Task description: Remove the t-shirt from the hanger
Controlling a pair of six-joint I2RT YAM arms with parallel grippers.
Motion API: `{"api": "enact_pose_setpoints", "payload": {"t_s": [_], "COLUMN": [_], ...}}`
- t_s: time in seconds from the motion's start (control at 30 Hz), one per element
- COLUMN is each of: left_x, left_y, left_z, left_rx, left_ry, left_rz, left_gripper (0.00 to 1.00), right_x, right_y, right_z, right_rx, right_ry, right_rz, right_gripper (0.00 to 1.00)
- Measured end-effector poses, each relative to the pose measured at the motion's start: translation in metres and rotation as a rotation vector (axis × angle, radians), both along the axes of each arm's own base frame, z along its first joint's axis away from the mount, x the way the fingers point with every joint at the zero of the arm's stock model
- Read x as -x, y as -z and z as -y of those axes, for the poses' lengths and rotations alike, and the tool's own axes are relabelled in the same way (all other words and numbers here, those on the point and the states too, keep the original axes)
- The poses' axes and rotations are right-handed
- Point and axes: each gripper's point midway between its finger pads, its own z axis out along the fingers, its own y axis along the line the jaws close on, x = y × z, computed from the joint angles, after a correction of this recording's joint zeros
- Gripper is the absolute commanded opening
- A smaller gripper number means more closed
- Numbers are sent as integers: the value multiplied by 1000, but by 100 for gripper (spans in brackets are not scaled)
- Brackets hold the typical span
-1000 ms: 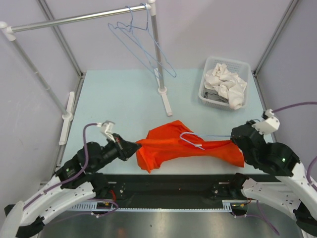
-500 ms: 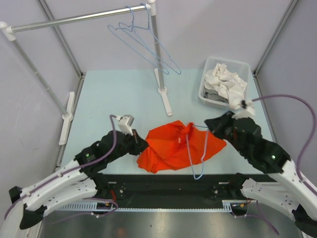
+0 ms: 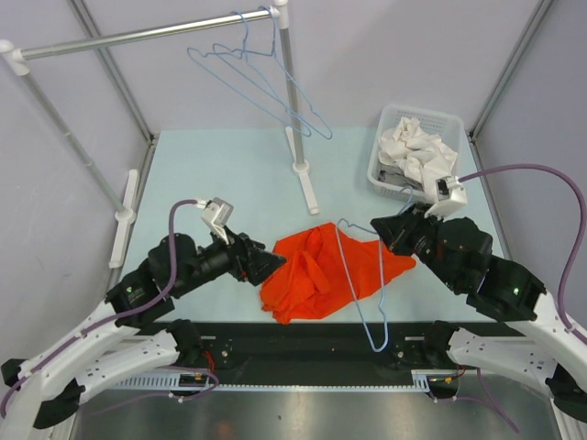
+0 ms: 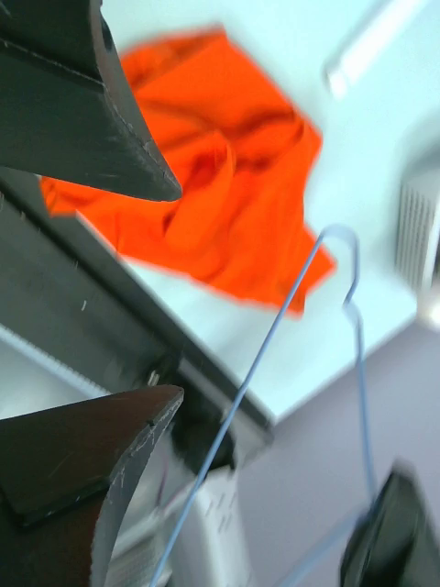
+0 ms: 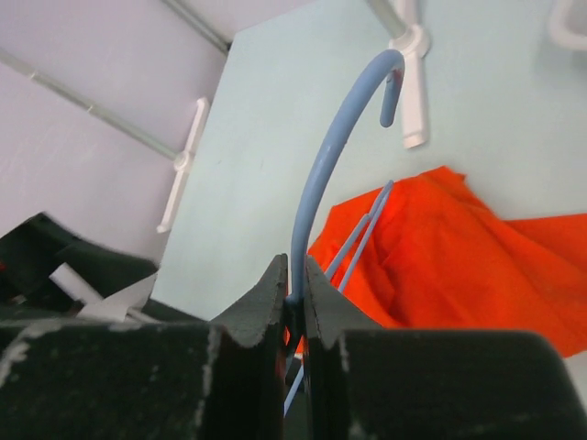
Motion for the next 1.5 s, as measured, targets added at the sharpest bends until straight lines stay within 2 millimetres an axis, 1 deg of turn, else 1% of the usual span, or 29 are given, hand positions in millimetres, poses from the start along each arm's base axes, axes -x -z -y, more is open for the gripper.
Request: {"api": "enact_pose_setpoints", "payload": {"t_s": [0.03, 0.1, 0.17, 0.23, 0.27, 0.33, 0.43, 0.57, 0.7, 0.83, 0.93, 0.97, 1.07, 1.3, 1.33, 1.4, 1.5], "left_x": [7, 23, 38, 53, 62, 79, 103, 135, 147, 153, 156, 157, 159, 164, 165, 165, 163], "left_y": [-7, -20, -32, -46, -48, -44, -33, -23, -19, -5, 6, 9, 12, 8, 9, 12, 24], "left_z": [1, 9, 24, 45, 57, 74, 98, 116, 126, 141, 150, 154, 160, 166, 166, 165, 164], "left_rx": [27, 89, 163, 269, 316, 347, 323, 296, 286, 252, 226, 223, 228, 259, 261, 265, 252], "left_ry": [33, 122, 223, 346, 406, 499, 594, 671, 673, 660, 655, 652, 650, 651, 650, 643, 617], "left_rz": [3, -3, -38, -84, -115, -177, -245, -283, -285, -300, -321, -331, -351, -382, -389, -407, -439], "left_gripper": [85, 82, 79, 79, 80, 80, 79, 77, 75, 70, 61, 59, 52, 36, 31, 27, 19], "right_x": [-1, -4, -8, -10, -11, -13, -14, -9, -4, -2, -1, 1, 5, 11, 12, 14, 16], "right_y": [0, 3, 8, 13, 17, 29, 44, 57, 56, 52, 55, 55, 56, 57, 58, 59, 59], "right_z": [5, 11, 12, 11, 8, 5, 1, -7, -14, -21, -27, -29, -34, -39, -40, -40, -40], "right_rx": [11, 42, 82, 127, 148, 196, 254, 305, 311, 309, 327, 332, 344, 370, 372, 381, 393], "right_ry": [19, 48, 58, 52, 45, 36, 21, -9, -18, -21, -24, -26, -32, -3, 3, 28, 75], "right_rz": [8, 14, 20, 39, 53, 67, 76, 94, 115, 137, 146, 148, 162, 183, 182, 180, 171], "right_gripper": [0, 0, 0, 0, 0, 0, 0, 0, 0, 0, 0, 0, 0, 0, 0, 0, 0]}}
